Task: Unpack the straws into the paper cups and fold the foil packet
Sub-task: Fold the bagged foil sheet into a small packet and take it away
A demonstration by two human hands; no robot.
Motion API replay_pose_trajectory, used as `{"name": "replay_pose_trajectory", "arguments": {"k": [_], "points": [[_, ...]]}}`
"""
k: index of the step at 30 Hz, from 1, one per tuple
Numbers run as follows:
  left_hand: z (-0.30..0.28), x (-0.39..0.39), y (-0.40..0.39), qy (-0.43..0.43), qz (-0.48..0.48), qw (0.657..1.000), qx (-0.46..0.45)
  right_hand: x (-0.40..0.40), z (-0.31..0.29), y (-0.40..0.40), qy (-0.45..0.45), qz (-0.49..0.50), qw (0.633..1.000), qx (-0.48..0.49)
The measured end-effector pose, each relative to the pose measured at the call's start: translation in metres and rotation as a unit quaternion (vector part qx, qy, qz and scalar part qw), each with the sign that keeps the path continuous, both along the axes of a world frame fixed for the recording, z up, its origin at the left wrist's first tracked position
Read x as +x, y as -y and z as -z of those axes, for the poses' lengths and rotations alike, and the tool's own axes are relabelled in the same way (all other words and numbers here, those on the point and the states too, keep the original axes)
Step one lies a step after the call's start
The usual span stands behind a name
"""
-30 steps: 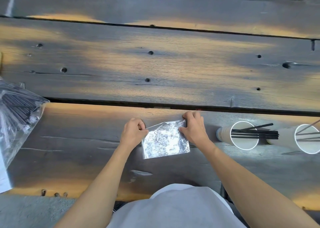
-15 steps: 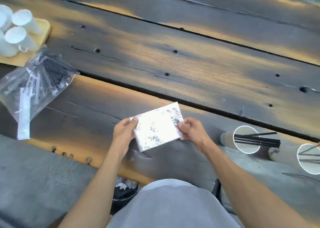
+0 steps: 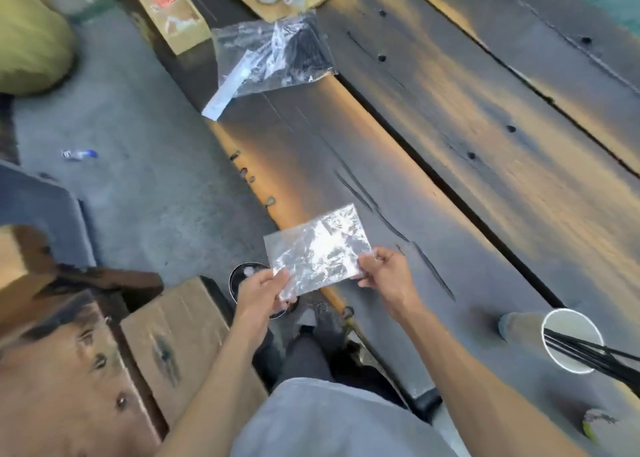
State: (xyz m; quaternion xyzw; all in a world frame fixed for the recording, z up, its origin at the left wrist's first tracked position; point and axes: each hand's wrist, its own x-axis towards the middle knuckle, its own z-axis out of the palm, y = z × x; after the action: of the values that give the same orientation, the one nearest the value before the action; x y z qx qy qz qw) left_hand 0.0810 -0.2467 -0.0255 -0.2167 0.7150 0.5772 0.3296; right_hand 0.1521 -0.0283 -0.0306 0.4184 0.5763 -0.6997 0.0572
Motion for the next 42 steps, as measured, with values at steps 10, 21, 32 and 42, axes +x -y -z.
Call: {"name": "replay_pose_trajectory", "arguments": {"k": [10, 21, 32, 42], "points": [[0.064, 0.035, 0.140, 0.028, -0.214, 0.976, -0.001, -0.052, 0.052, 0.131, 0.014, -0.170, 0.985, 0.027], [0.249, 0.034, 0.204, 0.072, -0.254, 0.959, -0.105, -0.051, 0.242, 0.215, 0.218, -0.107, 0.967, -0.083], [0.387, -0.025, 0.219, 0.029, -0.180, 0.968, -0.173, -0.051, 0.412, 0.242, 0.292, -0.004, 0.945, -0.149], [0.425, -0.054, 0.203, -0.034, -0.044, 0.954, -0.295, -0.054, 0.464, 0.243, 0.307, 0.041, 0.933, -0.185]]}}
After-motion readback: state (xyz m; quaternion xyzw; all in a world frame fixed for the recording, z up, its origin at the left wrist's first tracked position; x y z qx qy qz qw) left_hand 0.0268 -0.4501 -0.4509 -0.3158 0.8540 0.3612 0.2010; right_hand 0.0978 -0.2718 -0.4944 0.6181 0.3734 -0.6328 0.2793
